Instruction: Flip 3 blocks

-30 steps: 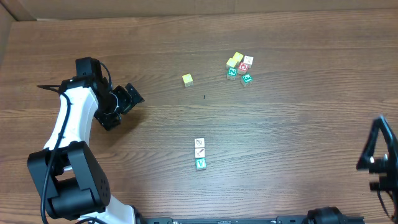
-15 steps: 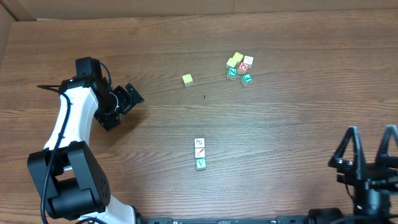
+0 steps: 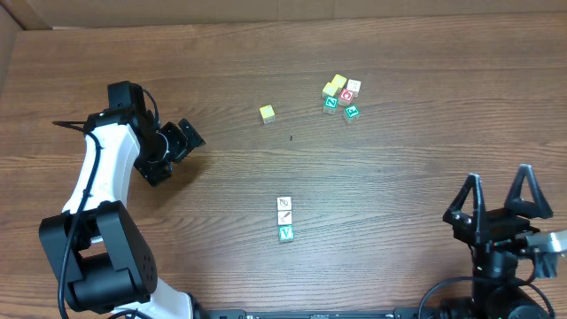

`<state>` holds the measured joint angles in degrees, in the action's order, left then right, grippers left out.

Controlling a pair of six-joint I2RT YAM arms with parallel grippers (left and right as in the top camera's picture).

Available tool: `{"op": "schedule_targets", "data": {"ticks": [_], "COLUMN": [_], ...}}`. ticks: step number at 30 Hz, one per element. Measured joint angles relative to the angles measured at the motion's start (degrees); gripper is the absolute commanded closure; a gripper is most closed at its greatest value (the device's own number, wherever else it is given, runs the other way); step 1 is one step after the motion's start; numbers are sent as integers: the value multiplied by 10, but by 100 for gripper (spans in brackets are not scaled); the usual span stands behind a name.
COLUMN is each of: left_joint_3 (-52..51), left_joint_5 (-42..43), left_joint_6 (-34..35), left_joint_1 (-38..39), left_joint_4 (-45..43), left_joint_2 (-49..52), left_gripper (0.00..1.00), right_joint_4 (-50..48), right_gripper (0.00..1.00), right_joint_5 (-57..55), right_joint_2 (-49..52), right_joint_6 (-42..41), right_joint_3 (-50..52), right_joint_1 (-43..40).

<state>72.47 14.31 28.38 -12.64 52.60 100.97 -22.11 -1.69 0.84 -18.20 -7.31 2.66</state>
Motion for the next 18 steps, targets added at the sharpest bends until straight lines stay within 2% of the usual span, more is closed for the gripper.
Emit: {"op": "schedule_targets", "data": {"ticks": [8,14,18], "left_joint_3": [0,0,0], "left_joint_5": [0,0,0], "left_joint_6": [0,0,0], "left_joint_1": [0,0,0], "left_joint_4": [0,0,0], "left_joint_2": [0,0,0], "left_gripper": [0,0,0], "right_joint_4": [19,151,221], "right_gripper": [0,0,0], "right_joint_5": [29,52,69], "right_joint_2": [0,-1,-1], "right_joint_6": [0,4,40], "right_joint_3": [55,63,63], "right_joint_1": [0,0,0]}}
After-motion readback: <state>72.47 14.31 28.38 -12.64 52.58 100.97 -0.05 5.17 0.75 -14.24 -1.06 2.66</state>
